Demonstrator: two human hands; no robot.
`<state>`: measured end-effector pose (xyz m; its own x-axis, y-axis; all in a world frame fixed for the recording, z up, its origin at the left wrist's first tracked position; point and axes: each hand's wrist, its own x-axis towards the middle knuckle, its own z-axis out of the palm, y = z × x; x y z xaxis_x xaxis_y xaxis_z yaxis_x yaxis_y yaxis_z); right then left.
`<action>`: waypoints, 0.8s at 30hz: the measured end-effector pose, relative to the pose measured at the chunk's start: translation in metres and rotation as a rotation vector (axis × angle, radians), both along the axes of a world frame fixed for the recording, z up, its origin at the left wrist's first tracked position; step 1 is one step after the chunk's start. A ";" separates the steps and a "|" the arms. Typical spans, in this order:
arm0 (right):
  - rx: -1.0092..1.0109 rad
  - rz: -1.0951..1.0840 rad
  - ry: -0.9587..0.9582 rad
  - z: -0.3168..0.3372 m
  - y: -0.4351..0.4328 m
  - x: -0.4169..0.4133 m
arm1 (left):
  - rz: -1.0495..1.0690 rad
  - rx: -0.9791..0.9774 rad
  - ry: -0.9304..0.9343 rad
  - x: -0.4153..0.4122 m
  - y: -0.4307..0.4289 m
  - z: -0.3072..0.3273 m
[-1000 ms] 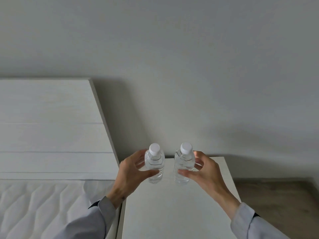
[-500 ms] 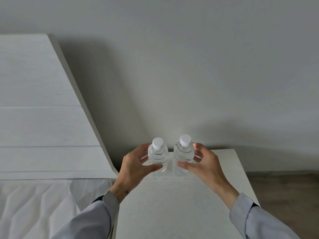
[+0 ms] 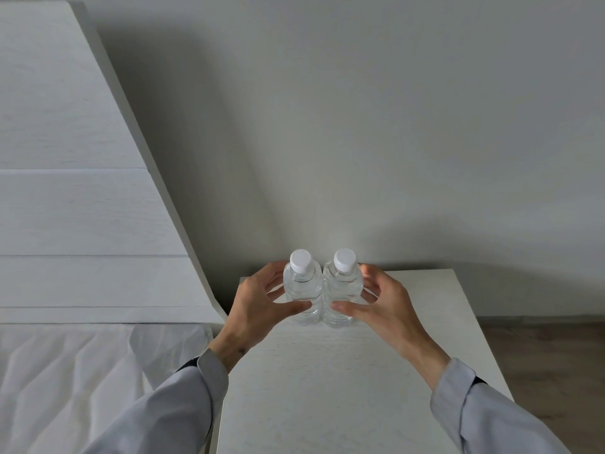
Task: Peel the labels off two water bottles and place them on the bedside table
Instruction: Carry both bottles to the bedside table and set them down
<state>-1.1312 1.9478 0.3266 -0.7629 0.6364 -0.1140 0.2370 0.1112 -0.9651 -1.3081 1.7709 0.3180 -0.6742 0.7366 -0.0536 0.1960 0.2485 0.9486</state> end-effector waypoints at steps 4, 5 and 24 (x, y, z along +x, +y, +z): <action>0.001 0.041 0.002 -0.005 0.003 -0.001 | -0.045 -0.016 -0.015 -0.003 -0.003 -0.001; 0.011 0.050 -0.005 -0.005 0.004 0.000 | -0.065 -0.029 -0.005 -0.003 -0.003 0.000; 0.054 0.037 -0.017 -0.004 0.003 -0.001 | -0.073 -0.072 0.032 -0.002 -0.001 0.005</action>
